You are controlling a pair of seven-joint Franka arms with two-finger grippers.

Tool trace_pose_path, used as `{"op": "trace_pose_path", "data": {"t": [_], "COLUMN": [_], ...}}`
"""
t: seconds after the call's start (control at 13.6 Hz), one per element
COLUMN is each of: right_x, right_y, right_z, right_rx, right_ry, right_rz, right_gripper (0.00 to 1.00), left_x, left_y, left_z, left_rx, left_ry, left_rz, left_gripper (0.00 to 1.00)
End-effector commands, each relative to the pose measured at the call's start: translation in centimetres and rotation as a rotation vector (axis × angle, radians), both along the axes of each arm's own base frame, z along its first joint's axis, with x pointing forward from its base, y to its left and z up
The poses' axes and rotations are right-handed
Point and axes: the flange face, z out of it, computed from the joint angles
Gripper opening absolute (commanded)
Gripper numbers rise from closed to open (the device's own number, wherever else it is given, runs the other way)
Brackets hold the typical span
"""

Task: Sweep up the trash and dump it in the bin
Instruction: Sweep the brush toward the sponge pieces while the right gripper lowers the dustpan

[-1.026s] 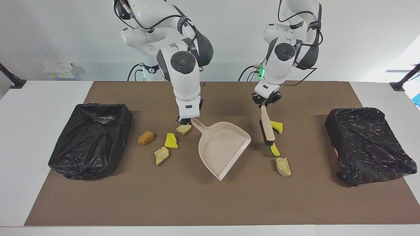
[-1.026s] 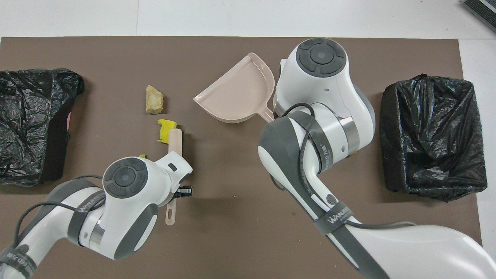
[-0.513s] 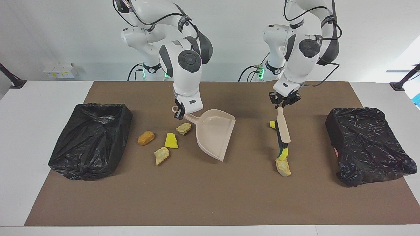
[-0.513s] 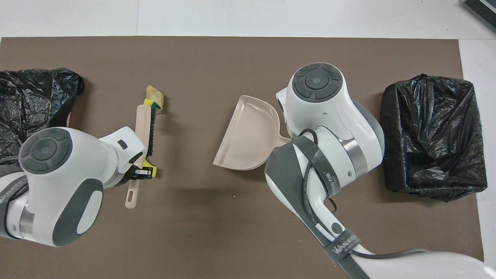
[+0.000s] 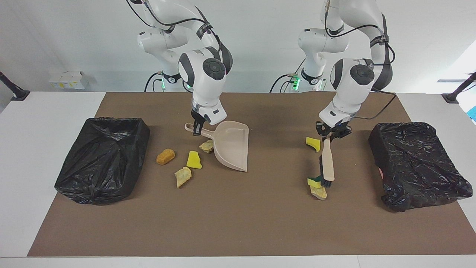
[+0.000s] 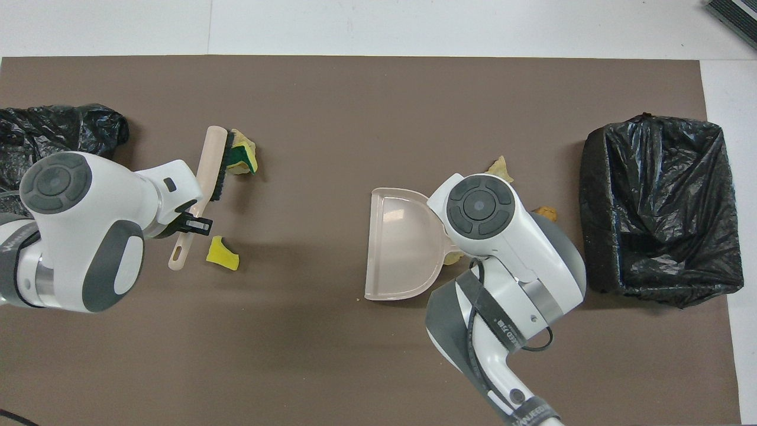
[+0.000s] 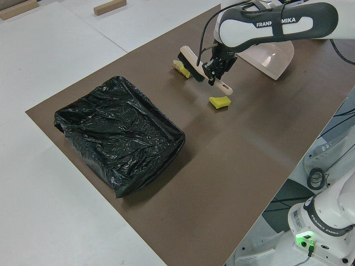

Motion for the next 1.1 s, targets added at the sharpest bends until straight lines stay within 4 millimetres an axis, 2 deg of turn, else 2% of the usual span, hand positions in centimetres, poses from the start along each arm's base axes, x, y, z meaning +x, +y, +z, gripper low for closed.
{"op": "trace_pose_path", "data": {"t": [0.0,0.15,0.29,0.37,0.59,0.66,0.88,1.03], "right_x": [-1.1,-1.1,-1.0,-0.9,-0.9,-0.9,-0.8,-0.8], "right_y": [0.6,0.6,0.7,0.7,0.6,0.6,0.5,0.5], "right_z": [-0.5,-0.6,-0.7,-0.7,-0.7,-0.7,-0.7,-0.7], "right_rx": [-0.003,-0.001,0.004,0.002,-0.003,-0.001,-0.001,-0.001], "right_ry": [-0.007,-0.009,-0.011,-0.012,-0.015,-0.016,-0.018,-0.017], "right_rz": [0.051,0.051,0.065,0.066,0.067,0.065,0.061,0.060], "right_gripper": [0.00,0.00,0.00,0.00,0.00,0.00,0.00,0.00], "left_x": [3.0,4.1,5.6,6.5,7.3,7.5,8.0,7.3], "left_y": [0.5,0.9,1.1,2.7,4.0,5.3,4.9,4.4], "left_z": [-0.9,-1.7,-1.5,-1.1,-2.2,-2.2,-3.0,-3.7], "left_rx": [0.014,0.030,0.054,0.061,0.086,0.097,0.096,0.097], "left_ry": [-0.021,-0.023,-0.034,-0.030,-0.023,-0.023,-0.051,-0.016], "left_rz": [-0.033,-0.040,-0.089,-0.120,-0.202,-0.193,-0.274,-0.295], "left_gripper": [0.00,0.00,0.00,0.00,0.00,0.00,0.00,0.00]}}
